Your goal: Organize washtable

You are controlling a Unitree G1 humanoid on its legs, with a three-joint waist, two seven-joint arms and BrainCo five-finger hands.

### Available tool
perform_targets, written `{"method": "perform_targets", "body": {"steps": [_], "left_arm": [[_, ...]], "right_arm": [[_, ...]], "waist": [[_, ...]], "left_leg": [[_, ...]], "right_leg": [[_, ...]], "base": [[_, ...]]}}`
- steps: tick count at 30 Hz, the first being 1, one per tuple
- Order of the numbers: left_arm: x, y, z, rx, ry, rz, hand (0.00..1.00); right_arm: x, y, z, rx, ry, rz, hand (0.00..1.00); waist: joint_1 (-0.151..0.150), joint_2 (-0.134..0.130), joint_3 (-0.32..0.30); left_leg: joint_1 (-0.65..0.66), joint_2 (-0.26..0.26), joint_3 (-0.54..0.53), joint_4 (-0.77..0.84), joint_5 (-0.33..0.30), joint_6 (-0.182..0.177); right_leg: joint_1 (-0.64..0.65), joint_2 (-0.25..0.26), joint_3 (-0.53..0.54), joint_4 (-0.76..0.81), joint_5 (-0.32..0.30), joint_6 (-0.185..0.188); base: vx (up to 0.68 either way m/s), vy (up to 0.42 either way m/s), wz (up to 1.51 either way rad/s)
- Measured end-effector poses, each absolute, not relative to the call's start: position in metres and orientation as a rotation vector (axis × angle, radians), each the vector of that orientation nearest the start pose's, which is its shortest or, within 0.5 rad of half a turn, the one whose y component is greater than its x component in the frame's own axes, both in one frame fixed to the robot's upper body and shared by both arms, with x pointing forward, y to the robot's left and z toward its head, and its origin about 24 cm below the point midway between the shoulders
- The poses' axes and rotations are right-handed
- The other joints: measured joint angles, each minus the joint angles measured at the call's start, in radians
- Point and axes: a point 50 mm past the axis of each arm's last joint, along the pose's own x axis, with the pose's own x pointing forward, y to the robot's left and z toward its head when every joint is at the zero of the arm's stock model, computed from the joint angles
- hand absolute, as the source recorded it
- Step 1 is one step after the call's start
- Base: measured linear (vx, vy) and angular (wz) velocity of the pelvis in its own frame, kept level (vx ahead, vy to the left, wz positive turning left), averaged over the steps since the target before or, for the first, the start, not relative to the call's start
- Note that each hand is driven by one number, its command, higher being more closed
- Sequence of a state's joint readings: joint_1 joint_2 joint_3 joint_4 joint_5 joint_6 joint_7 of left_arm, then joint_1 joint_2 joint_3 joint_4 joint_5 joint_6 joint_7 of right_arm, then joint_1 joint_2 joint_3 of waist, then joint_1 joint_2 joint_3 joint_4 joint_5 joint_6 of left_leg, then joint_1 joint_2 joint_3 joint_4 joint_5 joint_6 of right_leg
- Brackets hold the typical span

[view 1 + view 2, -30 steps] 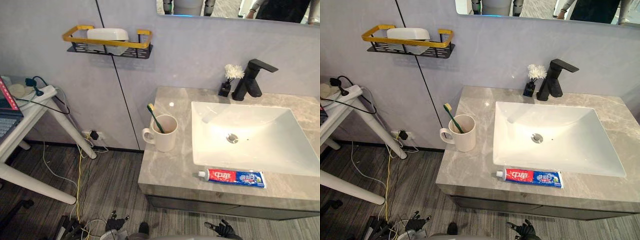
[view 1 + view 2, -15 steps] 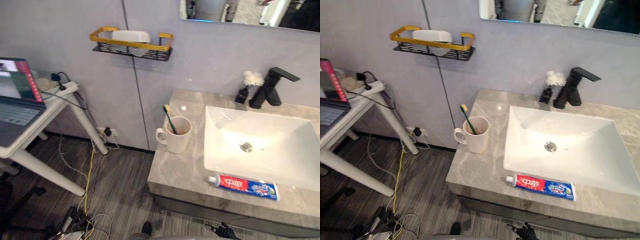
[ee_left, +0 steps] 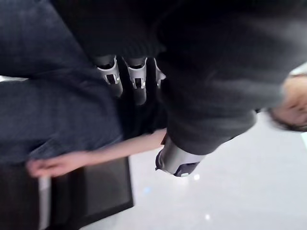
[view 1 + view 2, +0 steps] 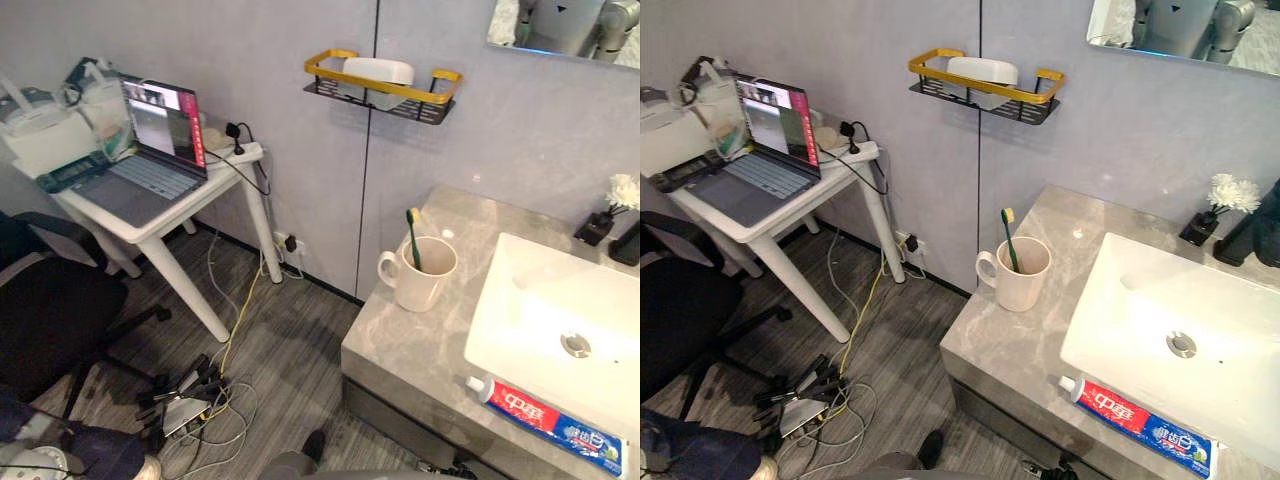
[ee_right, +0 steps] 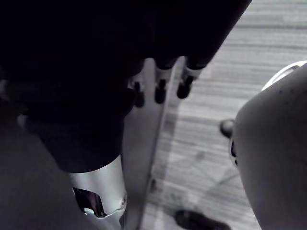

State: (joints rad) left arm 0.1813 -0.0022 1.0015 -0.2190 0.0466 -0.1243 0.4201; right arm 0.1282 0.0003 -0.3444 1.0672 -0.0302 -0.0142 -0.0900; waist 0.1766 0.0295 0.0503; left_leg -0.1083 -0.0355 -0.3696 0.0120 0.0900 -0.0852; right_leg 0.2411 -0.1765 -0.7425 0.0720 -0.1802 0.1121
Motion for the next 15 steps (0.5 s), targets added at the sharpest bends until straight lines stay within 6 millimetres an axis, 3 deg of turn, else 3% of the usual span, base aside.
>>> {"method": "perform_targets", "body": {"steps": [5, 9, 10, 13, 15], "left_arm": [[0.075, 0.343, 0.118, 0.326, -0.342, 1.397, 0.00], [0.096, 0.320, 0.140, 0.280, -0.478, 1.196, 0.00], [0.129, 0.271, 0.182, 0.289, -0.710, 0.784, 0.00], [0.126, 0.268, 0.183, 0.305, -0.721, 0.751, 0.00], [0.137, 0.254, 0.184, 0.268, -0.735, 0.655, 0.00]], "right_arm": [[0.061, -0.200, -0.167, 0.099, 1.175, -0.431, 0.00], [0.057, -0.201, -0.167, 0.096, 1.186, -0.435, 0.00], [0.057, -0.202, -0.167, 0.074, 1.188, -0.406, 0.00], [0.056, -0.203, -0.166, 0.067, 1.183, -0.405, 0.00], [0.053, -0.203, -0.167, 0.066, 1.192, -0.407, 0.00]], "waist": [[0.003, 0.015, -0.009], [0.004, 0.017, -0.026], [-0.002, 0.019, -0.060], [-0.001, 0.022, -0.064], [0.006, 0.020, -0.068]], "left_leg": [[-0.019, -0.005, -0.048, 0.005, 0.017, -0.007], [-0.021, -0.005, -0.073, 0.003, 0.031, -0.011], [-0.016, 0.004, -0.057, 0.004, 0.032, -0.011], [-0.014, 0.008, -0.047, 0.004, 0.031, -0.011], [-0.010, 0.017, -0.041, 0.006, 0.031, -0.011]], "right_leg": [[0.002, 0.008, -0.051, 0.016, -0.009, 0.004], [0.008, 0.016, -0.065, 0.016, -0.009, 0.004], [0.002, 0.018, -0.046, 0.016, -0.009, 0.004], [-0.001, 0.018, -0.033, 0.014, -0.006, 0.008], [0.000, 0.019, -0.027, 0.014, -0.005, 0.011]], "base": [[-0.09, -0.036, 0.31], [-0.06, -0.078, 0.09], [-0.07, -0.154, -0.26], [-0.01, -0.101, -0.17], [0.01, -0.065, -0.06]]}}
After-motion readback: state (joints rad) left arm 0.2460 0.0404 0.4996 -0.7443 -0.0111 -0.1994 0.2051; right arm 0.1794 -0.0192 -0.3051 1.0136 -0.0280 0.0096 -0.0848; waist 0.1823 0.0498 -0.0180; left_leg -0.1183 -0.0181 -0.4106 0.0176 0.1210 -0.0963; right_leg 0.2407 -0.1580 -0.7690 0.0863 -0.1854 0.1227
